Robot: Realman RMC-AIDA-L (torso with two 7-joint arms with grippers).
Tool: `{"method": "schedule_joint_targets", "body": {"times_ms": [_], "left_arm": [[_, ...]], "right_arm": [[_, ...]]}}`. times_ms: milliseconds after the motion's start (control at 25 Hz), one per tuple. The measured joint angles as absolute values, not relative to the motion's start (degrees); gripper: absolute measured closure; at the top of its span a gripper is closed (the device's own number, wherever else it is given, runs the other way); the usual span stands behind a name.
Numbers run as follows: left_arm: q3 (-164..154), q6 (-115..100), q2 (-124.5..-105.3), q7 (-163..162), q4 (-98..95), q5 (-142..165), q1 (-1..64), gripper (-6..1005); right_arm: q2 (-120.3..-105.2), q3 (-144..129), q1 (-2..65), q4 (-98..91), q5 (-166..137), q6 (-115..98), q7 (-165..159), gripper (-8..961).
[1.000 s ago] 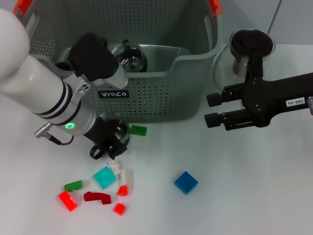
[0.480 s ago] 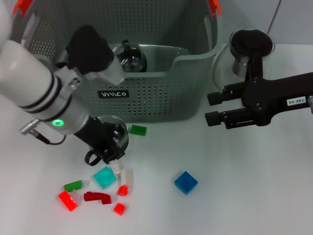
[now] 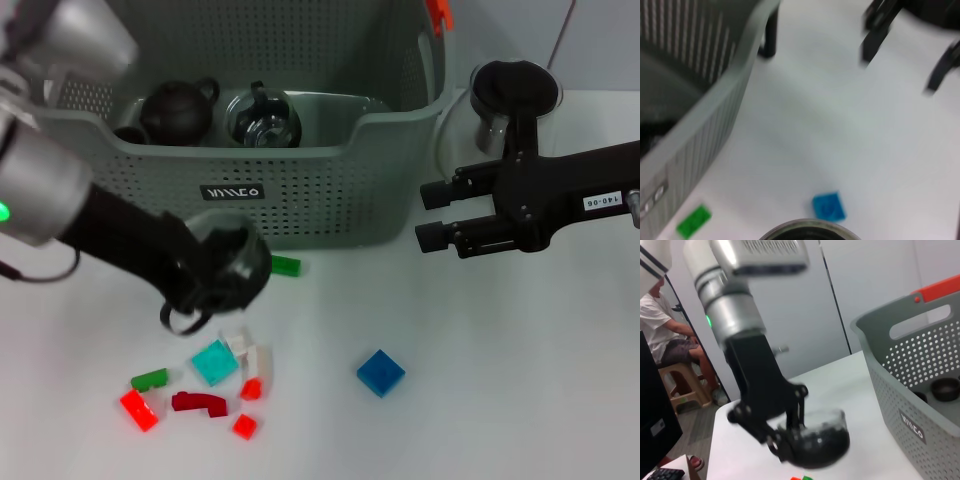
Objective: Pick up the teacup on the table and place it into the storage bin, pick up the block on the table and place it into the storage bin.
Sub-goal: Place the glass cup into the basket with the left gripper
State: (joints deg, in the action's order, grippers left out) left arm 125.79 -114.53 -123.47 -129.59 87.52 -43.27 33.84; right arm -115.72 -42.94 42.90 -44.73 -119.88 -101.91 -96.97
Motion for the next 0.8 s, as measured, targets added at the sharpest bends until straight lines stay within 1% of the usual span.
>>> {"method": "schedule_joint_targets", "body": {"times_ms": [160, 320, 480, 680, 800], "left_arm": [[132.1, -115.8, -121.44, -131.0, 87.8, -49.1, 35.9, 950], [136.5, -113.3, -118.97, -131.2, 83.9, -51.7, 40.3, 949], [137.3, -106.7, -116.32, -131.1, 77.4, -51.9, 44.8, 948], [136.1, -95.4, -112.39, -129.7, 64.4, -51.4, 49.7, 947], [135.2, -86.4, -110.93, -129.1, 56.5, -50.2, 51.8, 946]], "right_arm": [[-115.66, -42.9, 43.0, -44.7, -119.3, -102.0, -96.9, 286], [-115.59, -43.0, 43.0, -44.7, -119.2, -102.1, -96.9, 286], [-115.58, -43.0, 43.0, -44.7, -119.2, -102.1, -97.1, 285], [-115.53, -43.0, 43.0, -44.7, -119.2, -102.8, -97.6, 285], [-115.45, -43.0, 43.0, -44.7, -119.2, -102.8, -97.7, 285]]}}
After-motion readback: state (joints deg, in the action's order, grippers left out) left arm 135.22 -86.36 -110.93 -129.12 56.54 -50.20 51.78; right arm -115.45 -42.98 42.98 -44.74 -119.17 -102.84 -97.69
